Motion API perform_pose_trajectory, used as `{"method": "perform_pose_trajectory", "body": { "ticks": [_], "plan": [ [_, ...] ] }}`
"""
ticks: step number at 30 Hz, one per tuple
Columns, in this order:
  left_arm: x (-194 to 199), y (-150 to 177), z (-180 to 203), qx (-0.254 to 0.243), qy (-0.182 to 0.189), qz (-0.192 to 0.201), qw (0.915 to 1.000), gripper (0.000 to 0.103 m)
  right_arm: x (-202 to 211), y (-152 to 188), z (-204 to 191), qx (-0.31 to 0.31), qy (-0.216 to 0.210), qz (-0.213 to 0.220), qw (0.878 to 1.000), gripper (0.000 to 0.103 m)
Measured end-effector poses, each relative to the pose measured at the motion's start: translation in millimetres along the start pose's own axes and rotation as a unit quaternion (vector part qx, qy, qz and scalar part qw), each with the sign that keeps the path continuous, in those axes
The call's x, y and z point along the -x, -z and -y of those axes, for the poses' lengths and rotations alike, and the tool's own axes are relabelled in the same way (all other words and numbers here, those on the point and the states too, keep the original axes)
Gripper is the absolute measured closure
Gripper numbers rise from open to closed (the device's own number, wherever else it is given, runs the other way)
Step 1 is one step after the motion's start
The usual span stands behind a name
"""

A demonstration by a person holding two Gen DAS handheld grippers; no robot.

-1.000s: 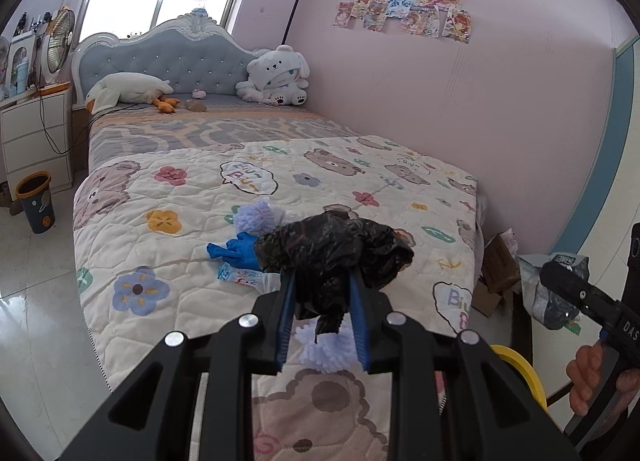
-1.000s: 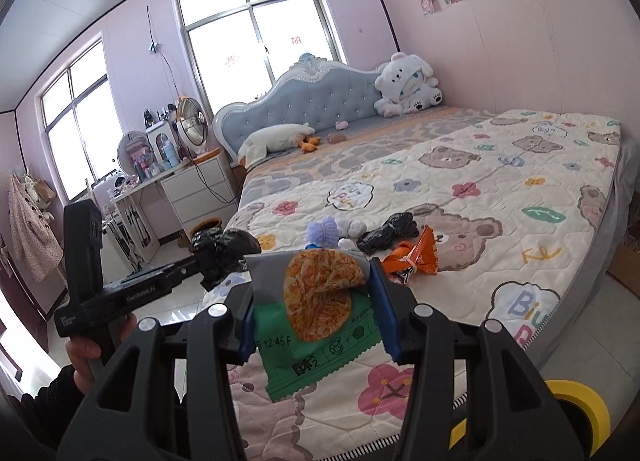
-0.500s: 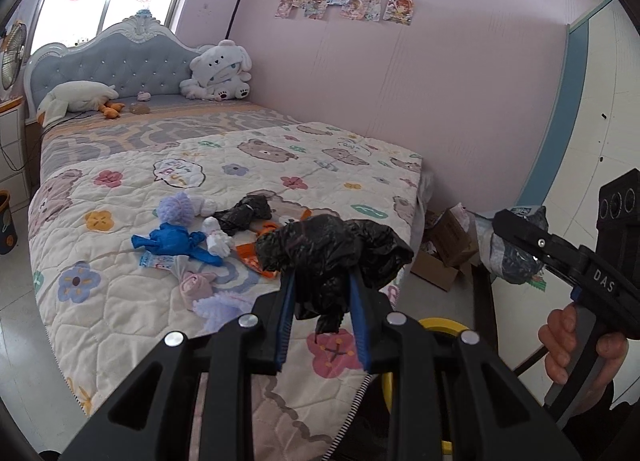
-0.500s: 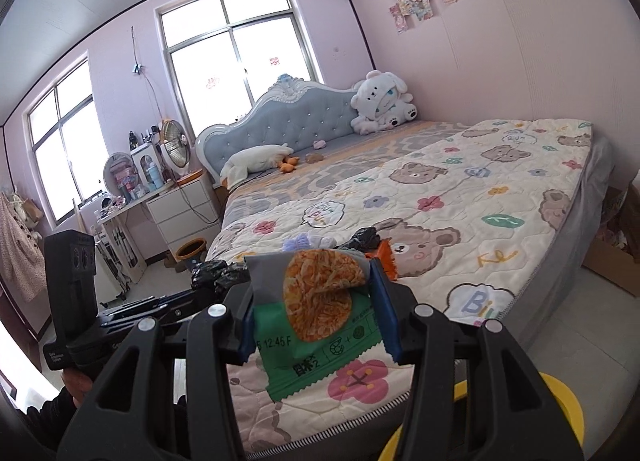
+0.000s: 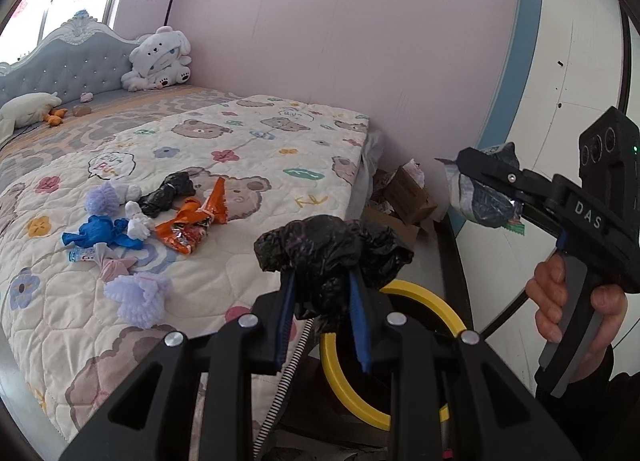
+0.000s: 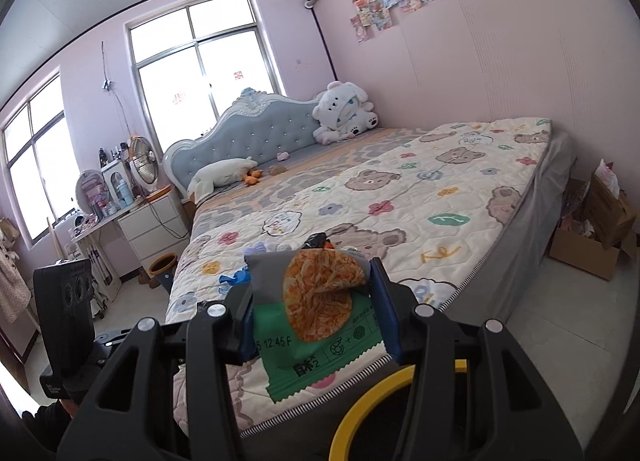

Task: Collect trash
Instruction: 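Carry the black bag to the yellow bin and release it with the left gripper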

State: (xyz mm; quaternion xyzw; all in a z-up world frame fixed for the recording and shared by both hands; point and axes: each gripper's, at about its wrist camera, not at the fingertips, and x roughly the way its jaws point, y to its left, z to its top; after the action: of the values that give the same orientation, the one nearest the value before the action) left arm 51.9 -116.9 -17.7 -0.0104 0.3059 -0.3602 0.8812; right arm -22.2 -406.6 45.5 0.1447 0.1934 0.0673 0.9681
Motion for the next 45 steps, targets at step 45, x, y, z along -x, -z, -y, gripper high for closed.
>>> {"method": "perform_pose_trajectory", "body": {
  "ticks": [45],
  "plan": [
    [-85,59,77,-0.069,0.13,-0.154,0.977,0.051,-4,63,111,-0.127,0.098,-0.091,0.983,0.045]
  ]
}}
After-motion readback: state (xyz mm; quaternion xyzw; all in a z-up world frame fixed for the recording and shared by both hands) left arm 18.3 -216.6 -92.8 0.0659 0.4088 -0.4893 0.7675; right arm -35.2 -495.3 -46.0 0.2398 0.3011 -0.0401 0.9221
